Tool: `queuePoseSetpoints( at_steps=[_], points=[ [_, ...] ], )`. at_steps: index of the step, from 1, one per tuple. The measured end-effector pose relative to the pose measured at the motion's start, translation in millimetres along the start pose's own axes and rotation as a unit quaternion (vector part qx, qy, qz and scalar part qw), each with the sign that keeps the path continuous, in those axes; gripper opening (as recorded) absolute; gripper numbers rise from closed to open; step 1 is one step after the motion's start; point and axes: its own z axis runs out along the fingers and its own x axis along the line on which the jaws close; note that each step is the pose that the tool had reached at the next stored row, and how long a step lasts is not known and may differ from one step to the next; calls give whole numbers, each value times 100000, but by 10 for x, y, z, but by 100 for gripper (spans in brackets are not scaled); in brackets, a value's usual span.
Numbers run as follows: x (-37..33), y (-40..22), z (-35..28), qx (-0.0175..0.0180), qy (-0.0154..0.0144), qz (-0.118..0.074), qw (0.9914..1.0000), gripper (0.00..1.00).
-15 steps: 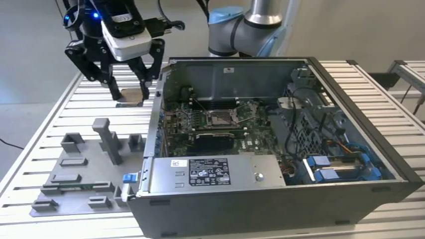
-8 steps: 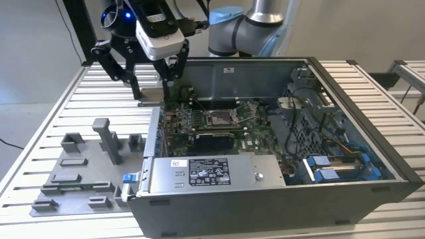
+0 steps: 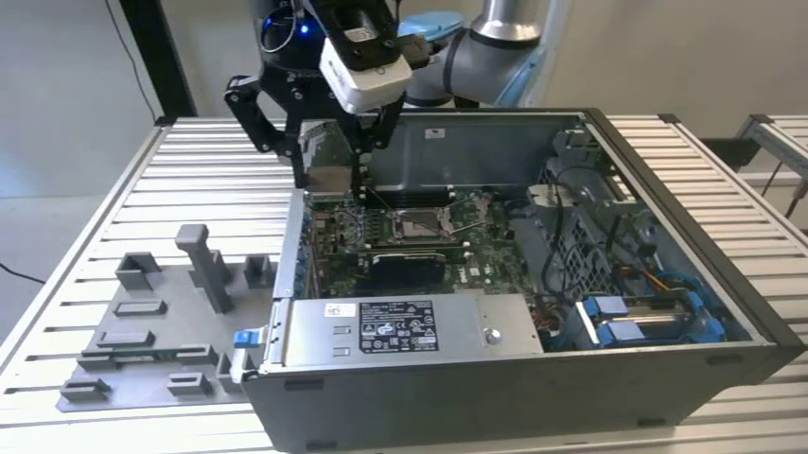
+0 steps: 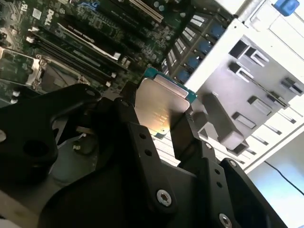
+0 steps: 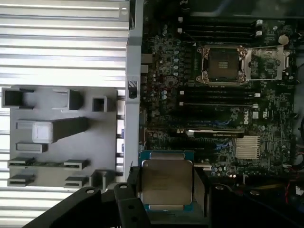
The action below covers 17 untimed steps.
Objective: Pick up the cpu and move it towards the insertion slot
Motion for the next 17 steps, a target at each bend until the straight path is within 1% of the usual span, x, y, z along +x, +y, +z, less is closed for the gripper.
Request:
queuePoseSetpoints(
  at_steps=[4, 9, 15, 16, 17],
  points=[
    [-174, -1, 2, -3, 2, -1, 100000, 0],
    [-355, -3, 4, 1, 3, -1, 100000, 0],
    [-617, -5, 8, -5, 3, -6, 100000, 0],
    [-654, -6, 9, -4, 4, -4, 100000, 0],
    [-674, -6, 9, -4, -2, -6, 100000, 0]
  ],
)
